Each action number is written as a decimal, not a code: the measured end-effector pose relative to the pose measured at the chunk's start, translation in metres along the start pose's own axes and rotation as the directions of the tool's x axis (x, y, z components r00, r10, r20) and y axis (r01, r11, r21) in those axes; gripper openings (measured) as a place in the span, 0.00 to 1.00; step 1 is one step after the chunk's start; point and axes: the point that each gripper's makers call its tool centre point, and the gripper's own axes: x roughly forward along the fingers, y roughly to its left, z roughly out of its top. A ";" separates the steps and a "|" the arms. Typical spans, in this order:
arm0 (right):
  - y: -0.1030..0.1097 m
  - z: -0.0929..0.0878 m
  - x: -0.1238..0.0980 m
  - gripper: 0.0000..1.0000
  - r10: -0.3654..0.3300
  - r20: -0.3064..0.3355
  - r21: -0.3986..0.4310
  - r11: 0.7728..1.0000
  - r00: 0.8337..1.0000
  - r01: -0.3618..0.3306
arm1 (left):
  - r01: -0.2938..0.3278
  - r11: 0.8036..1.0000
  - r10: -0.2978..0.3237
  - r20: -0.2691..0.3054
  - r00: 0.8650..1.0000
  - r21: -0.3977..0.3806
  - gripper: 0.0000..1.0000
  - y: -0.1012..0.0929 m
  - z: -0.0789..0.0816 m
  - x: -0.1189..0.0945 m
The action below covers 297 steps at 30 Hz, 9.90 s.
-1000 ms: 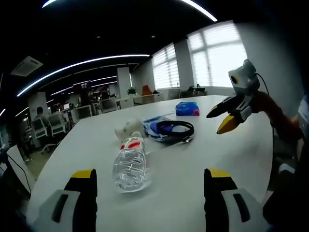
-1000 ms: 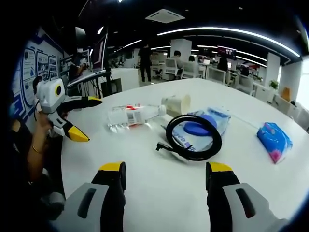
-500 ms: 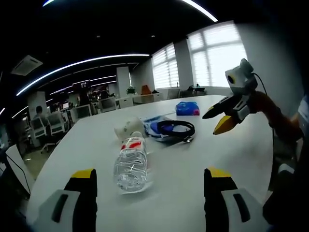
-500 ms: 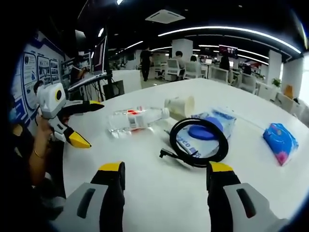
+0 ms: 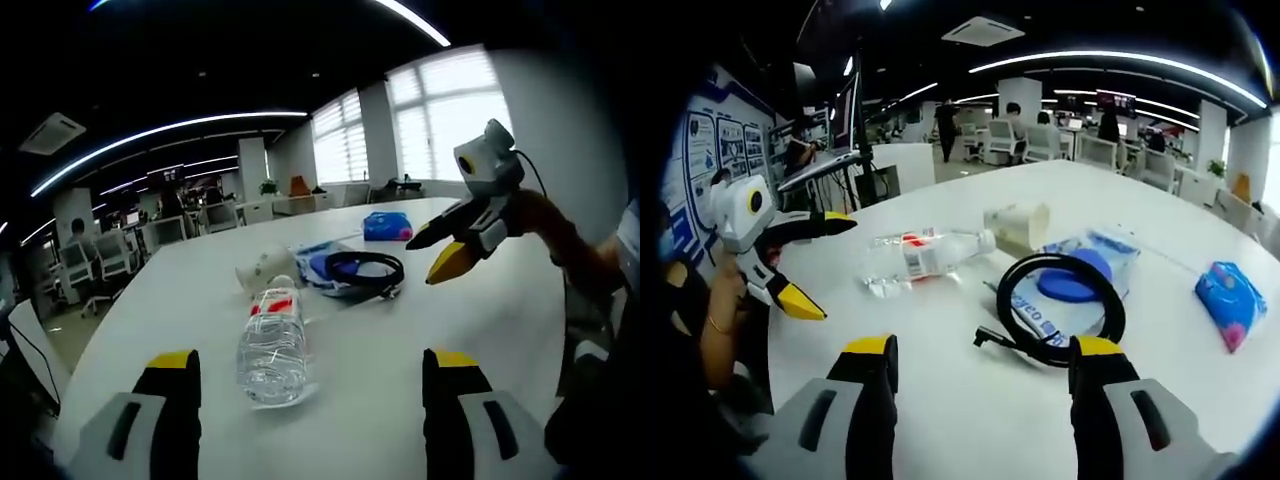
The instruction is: Arrange the tabletop items into an orderly group along one side of the table until the central work area is clear of visible clutter.
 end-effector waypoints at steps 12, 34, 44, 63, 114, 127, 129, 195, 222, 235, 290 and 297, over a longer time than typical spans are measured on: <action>0.009 0.009 0.009 0.65 0.024 -0.006 -0.010 1.000 1.000 -0.024 | -0.006 1.000 0.006 0.000 1.000 -0.013 0.91 0.003 0.000 0.007; 0.025 0.029 0.026 0.63 0.064 -0.005 -0.021 0.998 0.998 -0.064 | -0.015 1.000 0.015 -0.024 1.000 -0.003 0.91 0.009 -0.002 0.020; 0.028 0.033 0.032 0.62 0.082 -0.002 -0.013 0.997 0.997 -0.082 | -0.014 1.000 0.014 -0.026 1.000 0.006 0.91 0.011 0.001 0.023; 0.046 0.050 0.049 0.60 0.213 0.020 0.175 0.961 0.977 -0.213 | -0.007 1.000 0.008 -0.029 1.000 0.023 0.91 0.012 0.009 0.031; 0.043 0.049 0.082 0.55 0.259 0.045 0.412 0.875 0.965 -0.255 | 0.007 0.999 -0.005 -0.054 0.999 0.041 0.91 0.018 0.009 0.041; 0.041 0.049 0.088 0.54 0.273 0.040 0.445 0.856 0.961 -0.262 | 0.008 0.999 -0.006 -0.068 0.998 0.040 0.90 0.019 0.006 0.045; 0.041 0.049 0.089 0.54 0.277 0.039 0.449 0.853 0.960 -0.265 | 0.008 0.999 -0.005 -0.071 0.997 0.042 0.90 0.020 0.005 0.045; 0.023 0.061 0.135 0.47 0.250 0.036 0.641 0.737 0.968 -0.215 | 0.047 0.997 -0.038 -0.128 0.991 0.068 0.82 0.025 0.005 0.070; 0.018 0.053 0.146 0.44 0.182 -0.041 0.741 0.665 0.982 -0.093 | 0.062 0.996 -0.050 -0.180 0.982 0.061 0.75 0.027 -0.007 0.084; 0.014 0.050 0.155 0.42 0.174 -0.068 0.778 0.626 0.982 -0.057 | 0.069 0.994 -0.051 -0.211 0.976 0.079 0.69 0.030 -0.009 0.089; 0.004 0.047 0.167 0.25 0.137 -0.067 0.848 0.531 0.988 -0.016 | 0.108 0.991 -0.080 -0.287 0.955 0.084 0.50 0.024 -0.014 0.110; 0.004 0.047 0.167 0.24 0.139 -0.062 0.844 0.535 0.988 -0.022 | 0.083 0.988 -0.032 -0.353 0.935 0.130 0.49 0.025 -0.017 0.111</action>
